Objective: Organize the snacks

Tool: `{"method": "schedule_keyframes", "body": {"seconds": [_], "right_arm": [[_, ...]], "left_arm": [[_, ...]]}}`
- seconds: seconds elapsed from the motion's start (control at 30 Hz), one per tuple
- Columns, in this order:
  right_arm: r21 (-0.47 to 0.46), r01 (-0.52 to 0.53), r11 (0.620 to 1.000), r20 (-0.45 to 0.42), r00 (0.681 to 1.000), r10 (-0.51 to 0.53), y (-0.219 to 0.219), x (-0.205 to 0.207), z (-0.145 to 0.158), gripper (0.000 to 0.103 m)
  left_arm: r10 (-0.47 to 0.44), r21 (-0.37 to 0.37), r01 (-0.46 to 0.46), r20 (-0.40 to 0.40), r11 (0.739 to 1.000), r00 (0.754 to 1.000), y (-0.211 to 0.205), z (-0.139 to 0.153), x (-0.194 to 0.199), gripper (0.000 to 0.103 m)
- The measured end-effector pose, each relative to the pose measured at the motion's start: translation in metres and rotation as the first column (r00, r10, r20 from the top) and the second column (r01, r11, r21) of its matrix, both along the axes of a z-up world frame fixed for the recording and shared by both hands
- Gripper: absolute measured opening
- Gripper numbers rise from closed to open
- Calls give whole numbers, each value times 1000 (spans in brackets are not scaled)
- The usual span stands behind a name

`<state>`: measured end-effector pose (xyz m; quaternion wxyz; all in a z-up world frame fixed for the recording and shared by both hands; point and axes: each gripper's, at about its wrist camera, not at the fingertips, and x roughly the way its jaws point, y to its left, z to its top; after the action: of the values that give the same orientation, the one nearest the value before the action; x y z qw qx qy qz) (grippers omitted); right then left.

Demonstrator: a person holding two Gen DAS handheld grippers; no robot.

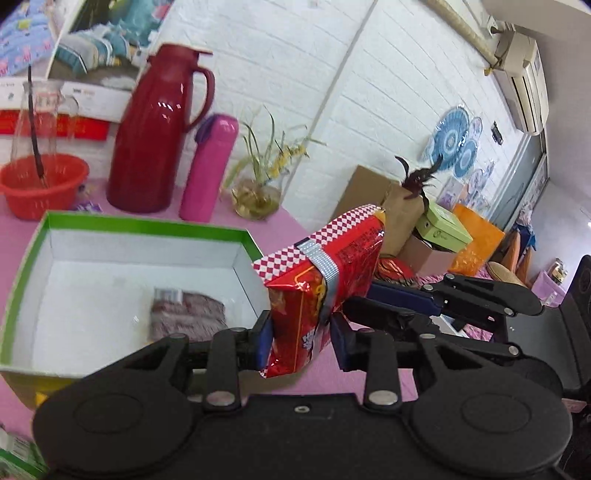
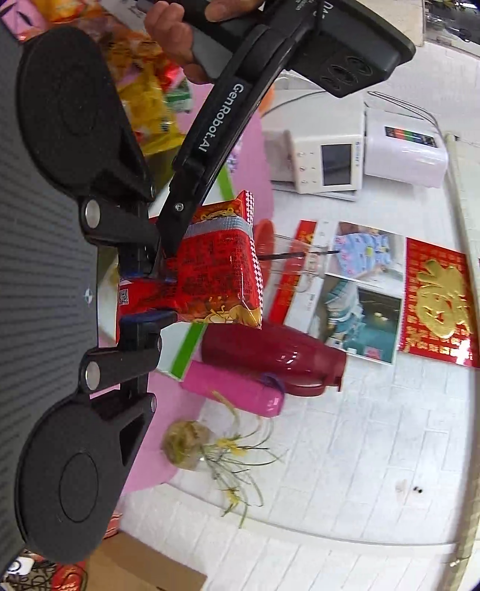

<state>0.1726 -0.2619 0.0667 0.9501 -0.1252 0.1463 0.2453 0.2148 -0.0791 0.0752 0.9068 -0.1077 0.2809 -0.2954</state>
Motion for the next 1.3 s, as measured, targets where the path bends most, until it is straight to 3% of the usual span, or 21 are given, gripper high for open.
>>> {"method": "schedule_keyframes", "body": {"seconds": [0.27, 0.33, 0.37, 0.4, 0.43, 0.47, 0.6, 0.7, 0.97, 1.13, 1.3], "right_arm": [[50, -2, 999, -34, 999, 3, 27, 45, -11, 31], [52, -8, 999, -65, 998, 11, 33, 58, -21, 38], [45, 1, 999, -82, 997, 2, 36, 64, -26, 45], [25, 19, 999, -98, 995, -17, 40, 69, -32, 65], [7, 31, 999, -113, 993, -30, 41, 71, -37, 80], [-5, 39, 999, -121, 992, -39, 41, 72, -41, 103], [-15, 51, 999, -133, 990, -53, 34, 64, -43, 103], [28, 53, 998, -140, 989, -49, 28, 51, -33, 103], [91, 20, 996, -106, 994, -10, 28, -11, -11, 103], [41, -53, 998, -137, 989, 58, 40, -50, -19, 103], [-65, -158, 985, -200, 969, 142, 69, -73, -41, 103]], "left_arm": [[88, 29, -88, -28, 996, 996, 23, -11, 38, 32], [125, 39, -124, -26, 992, 992, 28, -20, 46, 54], [159, 43, -158, -31, 987, 987, 31, -25, 49, 84], [202, 40, -201, -37, 979, 979, 37, -29, 51, 103], [233, 36, -231, -41, 972, 972, 42, -32, 52, 103], [248, 35, -247, -40, 968, 968, 47, -34, 52, 103], [260, 52, -258, -41, 965, 965, 58, -31, 48, 103], [256, 62, -255, -13, 965, 966, 60, -20, 34, 103], [167, 94, -170, 36, 981, 985, 57, -1, -31, 103], [135, 150, -132, -7, 980, 991, 60, -14, -63, 103], [122, 168, -114, -36, 979, 992, 70, -32, -86, 103]]}}
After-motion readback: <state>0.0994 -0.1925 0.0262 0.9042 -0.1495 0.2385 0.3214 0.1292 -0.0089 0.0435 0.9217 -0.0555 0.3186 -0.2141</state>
